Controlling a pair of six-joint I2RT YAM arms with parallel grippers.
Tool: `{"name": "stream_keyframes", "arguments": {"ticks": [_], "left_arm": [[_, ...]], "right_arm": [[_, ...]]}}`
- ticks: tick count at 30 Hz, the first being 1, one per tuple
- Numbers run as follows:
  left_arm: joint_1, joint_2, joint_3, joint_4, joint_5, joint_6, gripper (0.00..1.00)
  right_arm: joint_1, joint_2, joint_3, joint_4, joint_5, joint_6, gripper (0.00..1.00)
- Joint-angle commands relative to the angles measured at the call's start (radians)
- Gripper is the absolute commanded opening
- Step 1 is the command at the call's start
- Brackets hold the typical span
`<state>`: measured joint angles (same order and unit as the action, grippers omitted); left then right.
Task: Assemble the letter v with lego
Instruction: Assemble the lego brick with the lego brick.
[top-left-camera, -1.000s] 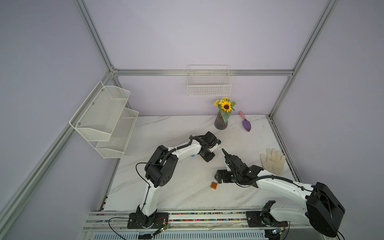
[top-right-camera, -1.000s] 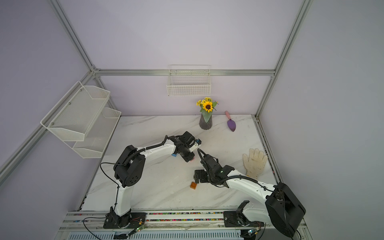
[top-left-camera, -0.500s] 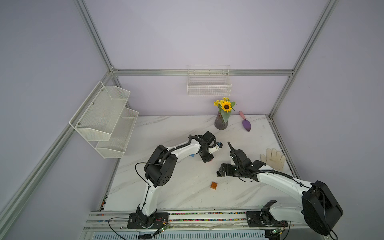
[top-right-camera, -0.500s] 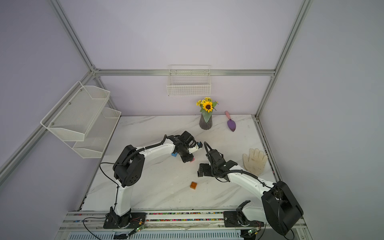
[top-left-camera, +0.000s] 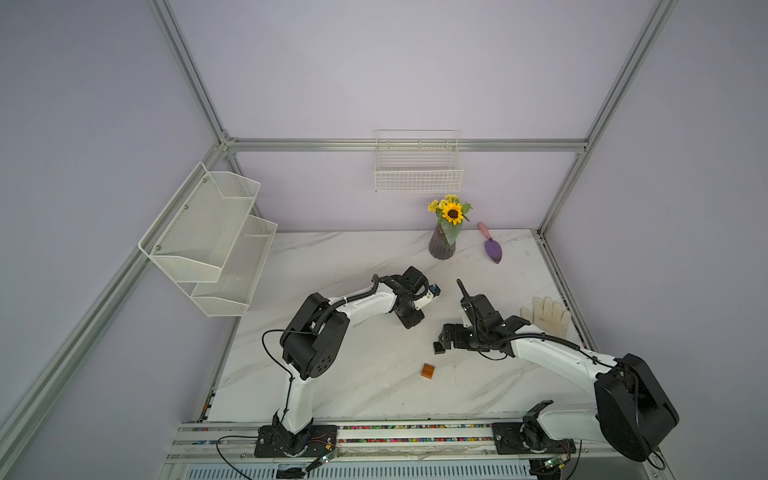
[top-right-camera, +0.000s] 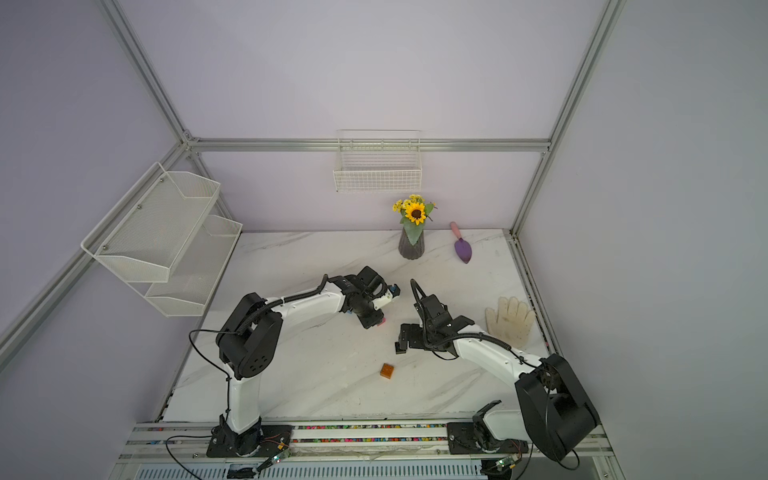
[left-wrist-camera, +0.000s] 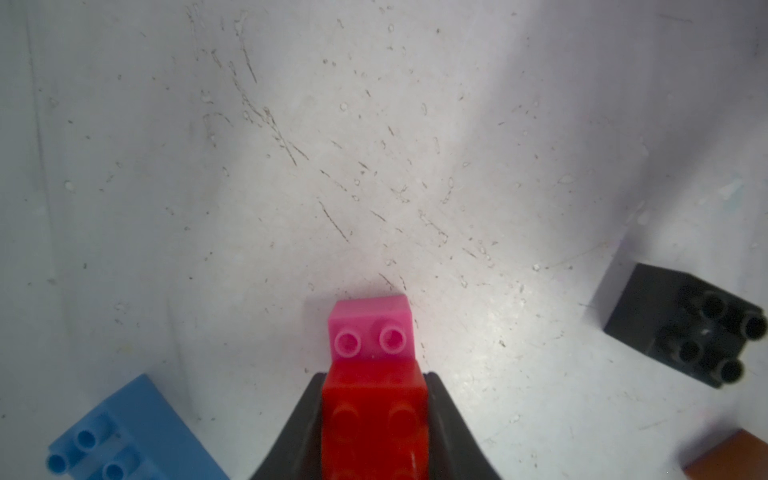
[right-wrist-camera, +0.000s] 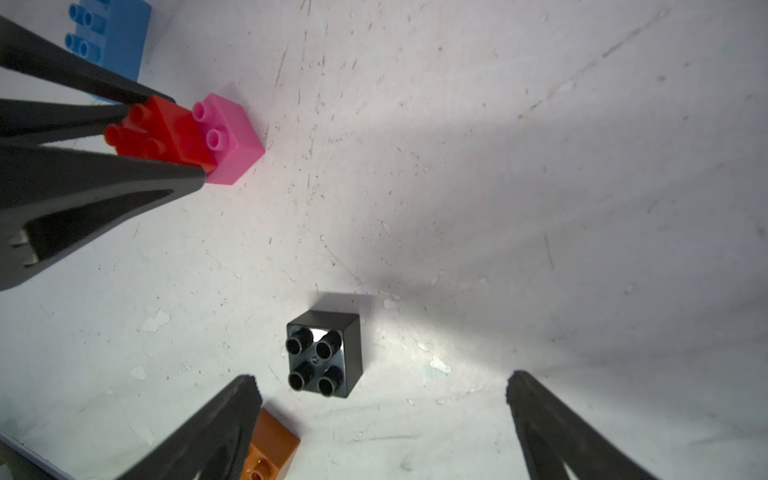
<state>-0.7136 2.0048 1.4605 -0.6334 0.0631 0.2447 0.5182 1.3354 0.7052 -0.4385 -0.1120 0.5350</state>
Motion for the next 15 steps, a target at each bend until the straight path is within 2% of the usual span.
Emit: {"name": "stream_keyframes", "arguments": {"ticks": [1, 9, 15], "left_arm": [[0.008, 0.047, -0.004, -0.055, -0.020, -0.067, 0.28], [0.008, 0.077, 0.024, -0.054, -0.068, -0.188, 0.28], [0.008, 0.059, 0.004, -0.057, -0.111, -0.178, 0.28]], "right_arm": [[-0.010, 0.005, 0.026, -0.003, -0.017, -0.016, 0.97], [-0.027, 0.007, 0.028, 0.000, -0.029, -0.032, 0.97], [-0.036, 0.017, 0.031, 0.004, -0.043, -0.040, 0.97]]}}
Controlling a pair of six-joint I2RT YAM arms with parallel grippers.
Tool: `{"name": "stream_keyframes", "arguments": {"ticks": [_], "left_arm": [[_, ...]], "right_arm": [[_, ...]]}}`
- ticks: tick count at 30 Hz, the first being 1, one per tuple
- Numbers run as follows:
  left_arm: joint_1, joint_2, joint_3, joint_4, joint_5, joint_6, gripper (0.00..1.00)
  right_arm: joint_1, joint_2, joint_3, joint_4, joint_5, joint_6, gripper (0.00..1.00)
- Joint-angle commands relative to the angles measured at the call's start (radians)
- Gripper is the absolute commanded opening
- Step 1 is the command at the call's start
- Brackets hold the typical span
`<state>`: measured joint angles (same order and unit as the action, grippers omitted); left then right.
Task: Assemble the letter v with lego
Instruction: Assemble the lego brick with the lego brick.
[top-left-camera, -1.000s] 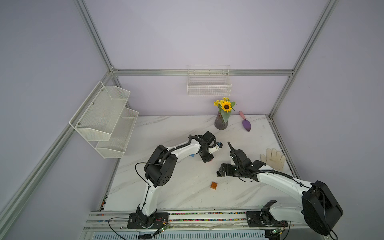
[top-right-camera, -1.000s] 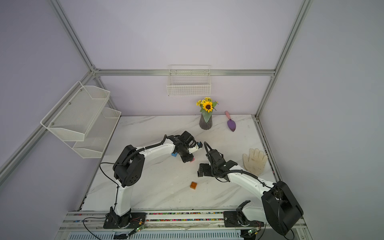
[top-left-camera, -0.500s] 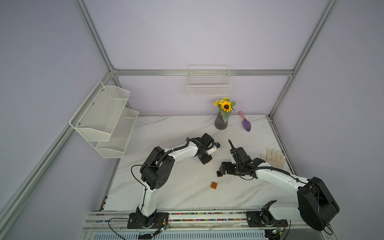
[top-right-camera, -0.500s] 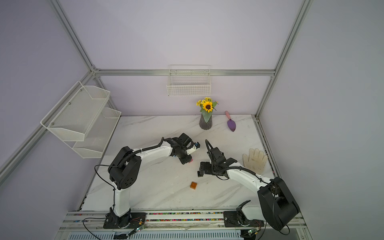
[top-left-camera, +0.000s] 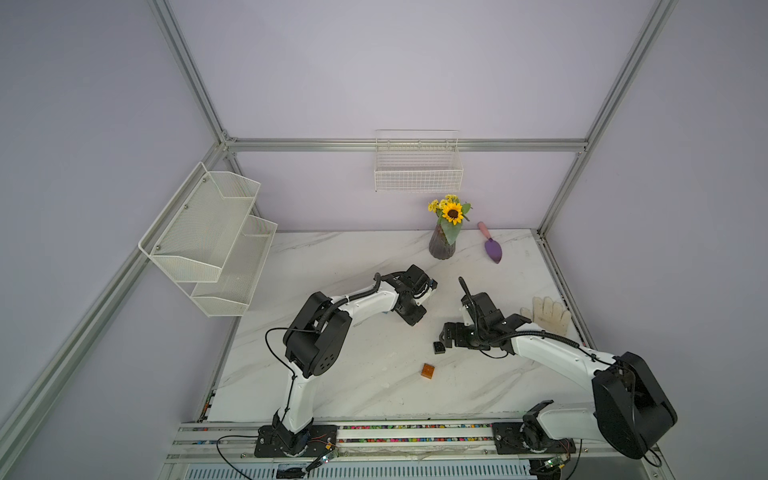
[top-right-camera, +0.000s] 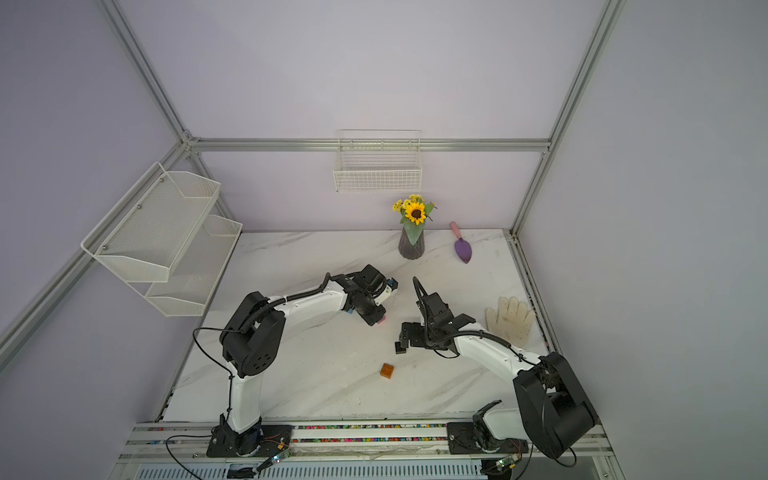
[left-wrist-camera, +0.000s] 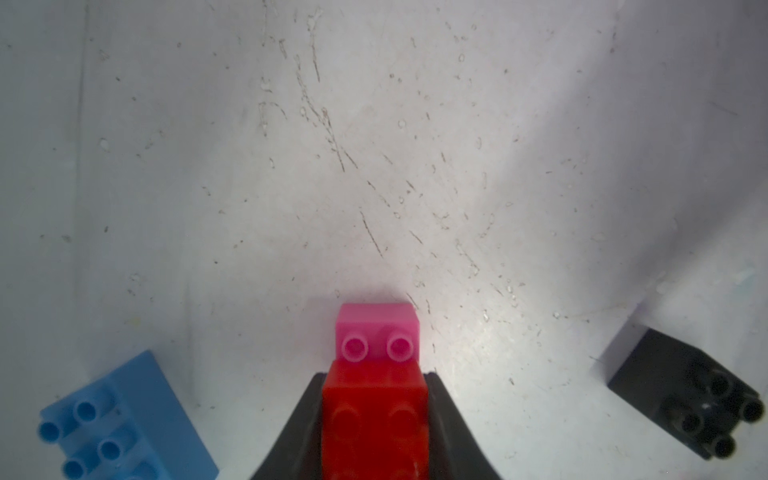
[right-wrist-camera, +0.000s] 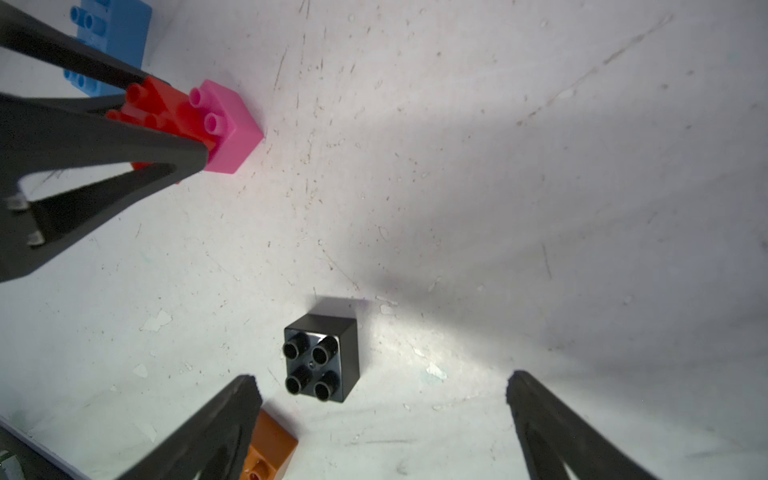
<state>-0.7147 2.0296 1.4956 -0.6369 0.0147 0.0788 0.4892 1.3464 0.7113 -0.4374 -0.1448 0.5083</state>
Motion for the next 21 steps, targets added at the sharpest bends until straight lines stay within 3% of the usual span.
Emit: {"name": "stream_keyframes", "arguments": {"ticks": [1, 5, 11, 21], "left_arm": [[0.009, 0.032, -0.032, -0.057, -0.062, 0.001, 0.28], [0.018, 0.041, -0.014, -0.082, -0.051, 0.077, 0.28], [0.023, 0.011, -0.042, -0.063, 0.090, 0.264, 0.28], [0.028, -0.007, -0.059, 0.038, 0.287, 0.247, 0.28]], "right_arm": [[-0.007, 0.007, 0.027, 0.003, -0.010, -0.014, 0.97], [-0.012, 0.007, 0.028, 0.003, -0.010, -0.016, 0.97], [-0.017, 0.004, 0.031, -0.004, -0.004, -0.014, 0.97], [-0.024, 0.019, 0.031, -0.009, 0.042, -0.020, 0.97]]}}
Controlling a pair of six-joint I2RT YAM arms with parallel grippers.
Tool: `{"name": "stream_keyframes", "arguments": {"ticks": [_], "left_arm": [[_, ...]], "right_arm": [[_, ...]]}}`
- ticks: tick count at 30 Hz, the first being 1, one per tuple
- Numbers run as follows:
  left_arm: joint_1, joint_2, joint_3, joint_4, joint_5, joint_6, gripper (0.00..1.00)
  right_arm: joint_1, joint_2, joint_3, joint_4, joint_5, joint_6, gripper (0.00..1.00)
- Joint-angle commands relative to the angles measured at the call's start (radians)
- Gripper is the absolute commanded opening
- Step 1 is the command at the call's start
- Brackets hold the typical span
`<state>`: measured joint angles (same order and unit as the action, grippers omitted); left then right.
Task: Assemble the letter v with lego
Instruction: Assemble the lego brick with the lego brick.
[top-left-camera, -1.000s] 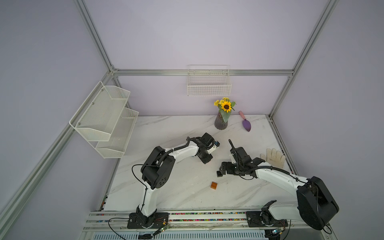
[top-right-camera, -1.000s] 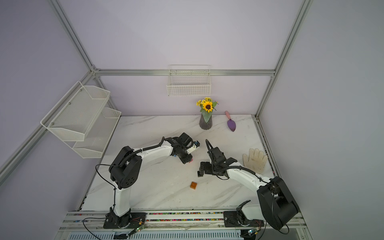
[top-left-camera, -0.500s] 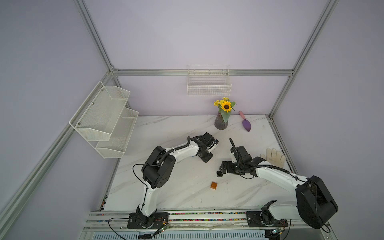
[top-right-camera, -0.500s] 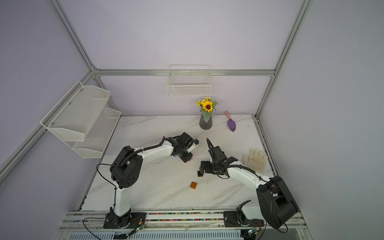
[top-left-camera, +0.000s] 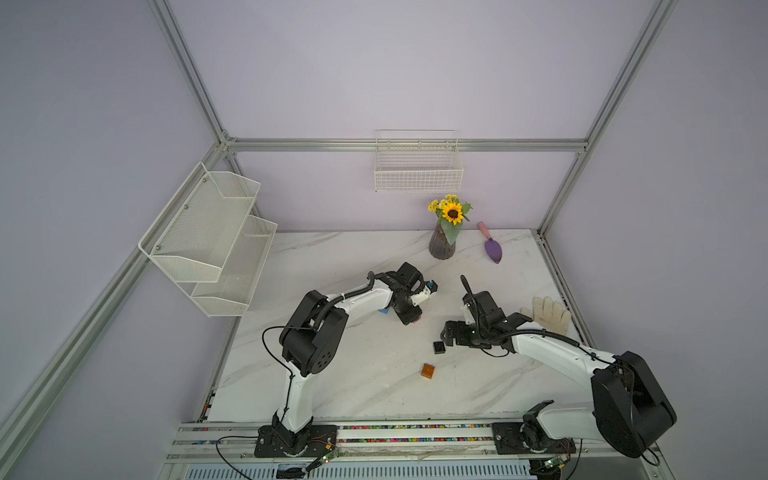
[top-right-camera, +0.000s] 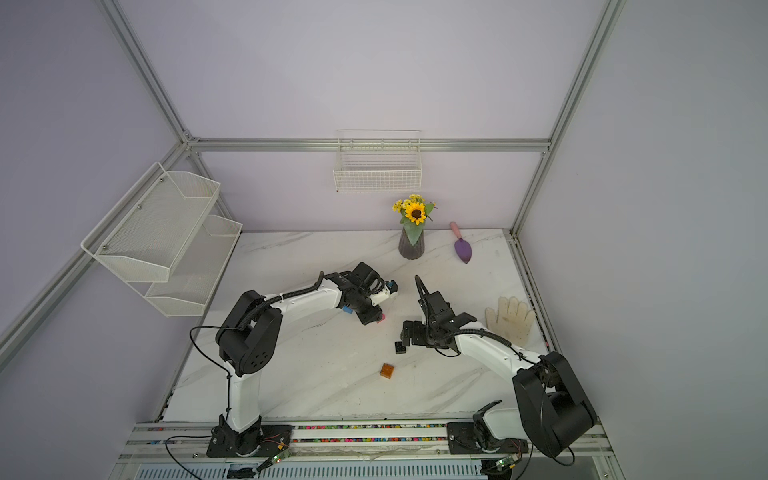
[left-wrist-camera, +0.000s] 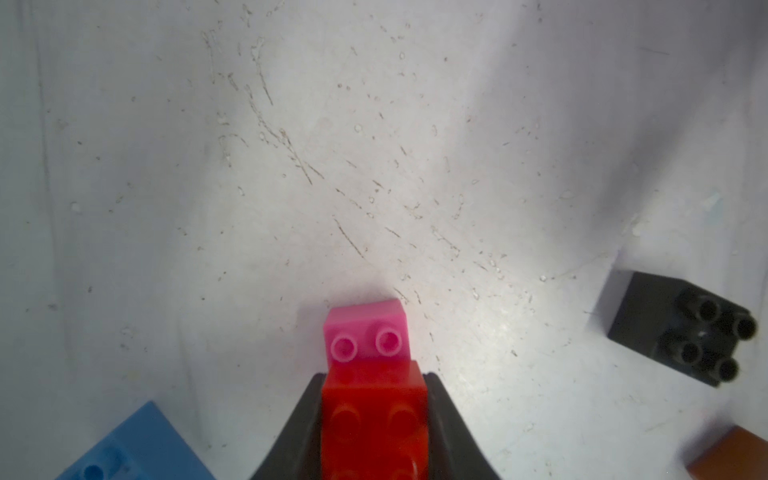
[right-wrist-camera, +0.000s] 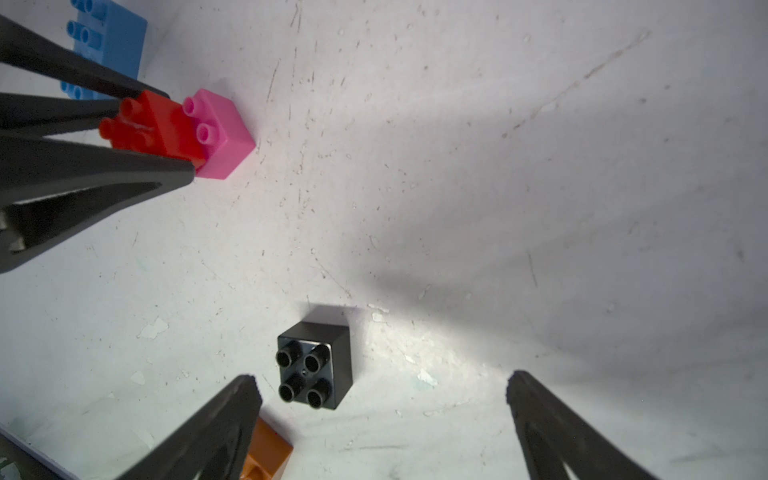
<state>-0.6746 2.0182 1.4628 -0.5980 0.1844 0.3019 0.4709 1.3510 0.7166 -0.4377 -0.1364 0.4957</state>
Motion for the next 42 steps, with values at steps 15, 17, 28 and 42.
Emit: {"name": "stream_keyframes", "arguments": {"ticks": [15, 17, 28, 42], "left_arm": [[-0.042, -0.028, -0.067, 0.092, 0.009, 0.008, 0.28], [-0.040, -0.052, -0.072, 0.098, -0.022, 0.005, 0.28], [-0.042, -0.043, -0.055, 0.074, -0.049, -0.034, 0.28], [-0.043, 0.009, -0.078, 0.001, -0.138, -0.189, 0.28]], "right_arm": [[-0.011, 0.025, 0.035, 0.007, -0.004, -0.017, 0.97], [-0.010, 0.037, 0.037, 0.009, -0.002, -0.023, 0.97], [-0.010, 0.065, 0.041, 0.034, -0.035, -0.010, 0.97], [-0.011, 0.072, 0.087, 0.005, -0.037, -0.041, 0.97]]}}
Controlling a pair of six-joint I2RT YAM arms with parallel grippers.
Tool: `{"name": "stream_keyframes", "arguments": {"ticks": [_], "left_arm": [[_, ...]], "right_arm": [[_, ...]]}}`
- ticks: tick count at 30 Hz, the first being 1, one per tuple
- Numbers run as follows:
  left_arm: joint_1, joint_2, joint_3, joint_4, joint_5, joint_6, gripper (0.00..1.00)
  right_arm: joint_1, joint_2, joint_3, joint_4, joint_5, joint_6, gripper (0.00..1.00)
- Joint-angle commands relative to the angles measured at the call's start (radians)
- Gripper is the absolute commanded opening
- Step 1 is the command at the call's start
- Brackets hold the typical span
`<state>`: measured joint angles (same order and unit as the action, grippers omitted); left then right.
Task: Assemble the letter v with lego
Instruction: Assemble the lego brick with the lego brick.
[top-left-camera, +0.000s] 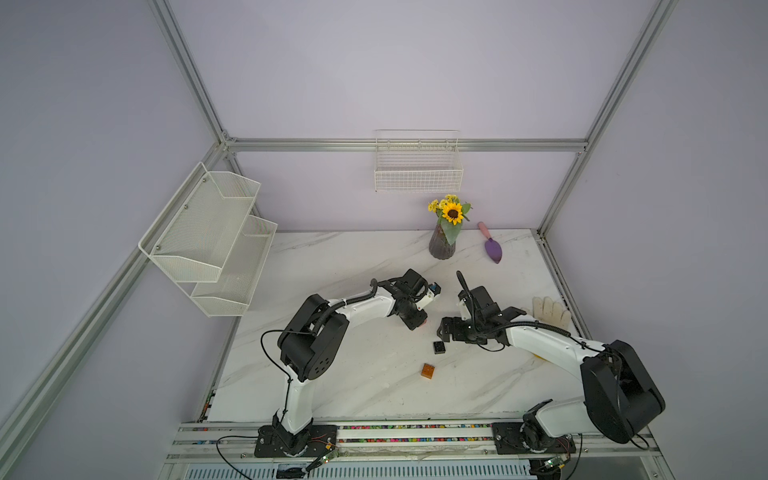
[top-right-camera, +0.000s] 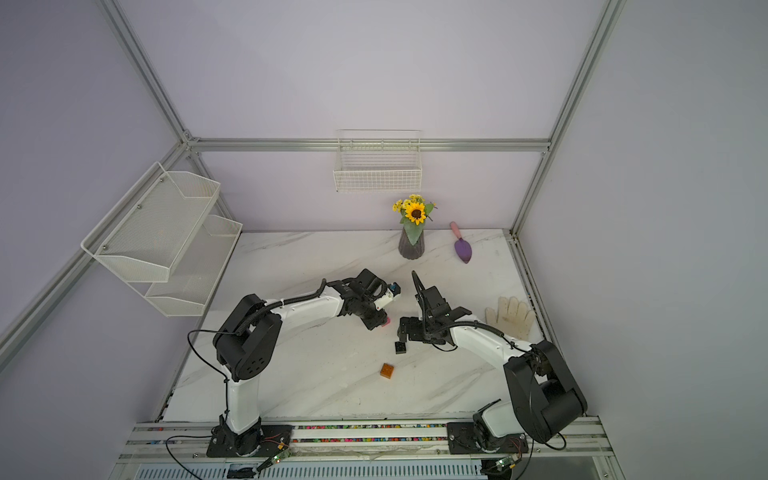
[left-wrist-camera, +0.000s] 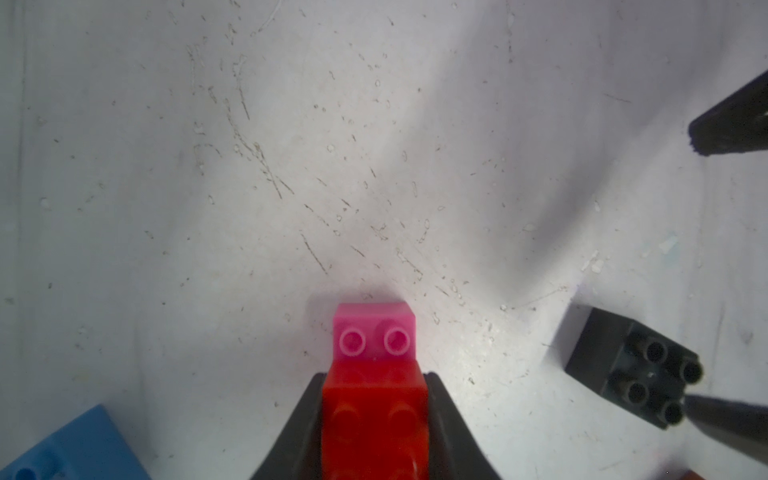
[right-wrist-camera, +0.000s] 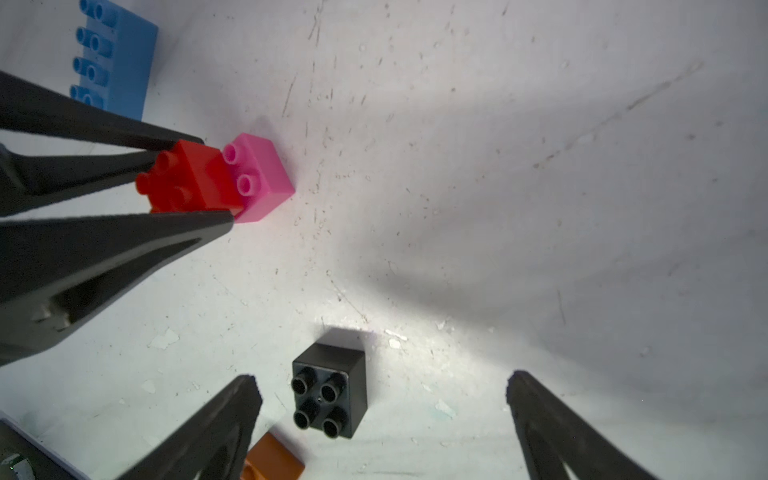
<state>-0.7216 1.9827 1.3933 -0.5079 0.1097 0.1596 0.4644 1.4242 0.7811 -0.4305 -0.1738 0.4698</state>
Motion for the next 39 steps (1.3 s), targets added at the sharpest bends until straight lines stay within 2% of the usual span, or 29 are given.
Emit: {"name": "stream_keyframes", "arguments": {"ticks": [1, 10, 14, 20, 23, 25, 31, 39], "left_arm": [[0.004, 0.045, -0.007, -0.095, -0.075, -0.054, 0.28], [0.003, 0.080, 0.069, -0.202, -0.081, -0.083, 0.28], [0.004, 0.092, 0.085, -0.229, -0.026, -0.009, 0.28], [0.004, 0.073, 0.068, -0.251, 0.077, 0.214, 0.28], [0.005, 0.053, 0.075, -0.273, 0.116, 0.283, 0.29], [0.008, 0.051, 0.089, -0.289, 0.140, 0.307, 0.29], [0.013, 0.065, 0.097, -0.294, 0.105, 0.368, 0.29], [0.019, 0.132, 0.142, -0.272, 0.172, 0.386, 0.29]], "right_arm": [[-0.004, 0.000, 0.024, -0.002, 0.000, -0.017, 0.97], [-0.003, 0.005, 0.030, -0.005, 0.002, -0.019, 0.97], [-0.005, 0.002, 0.038, -0.015, 0.005, -0.024, 0.97], [-0.009, -0.001, 0.051, -0.028, 0.020, -0.036, 0.97], [-0.011, -0.002, 0.049, -0.028, 0.023, -0.037, 0.97], [-0.012, -0.004, 0.044, -0.027, 0.024, -0.038, 0.97], [-0.018, -0.003, 0.041, -0.028, 0.031, -0.043, 0.97], [-0.023, -0.034, 0.040, -0.078, 0.082, -0.044, 0.97]]}}
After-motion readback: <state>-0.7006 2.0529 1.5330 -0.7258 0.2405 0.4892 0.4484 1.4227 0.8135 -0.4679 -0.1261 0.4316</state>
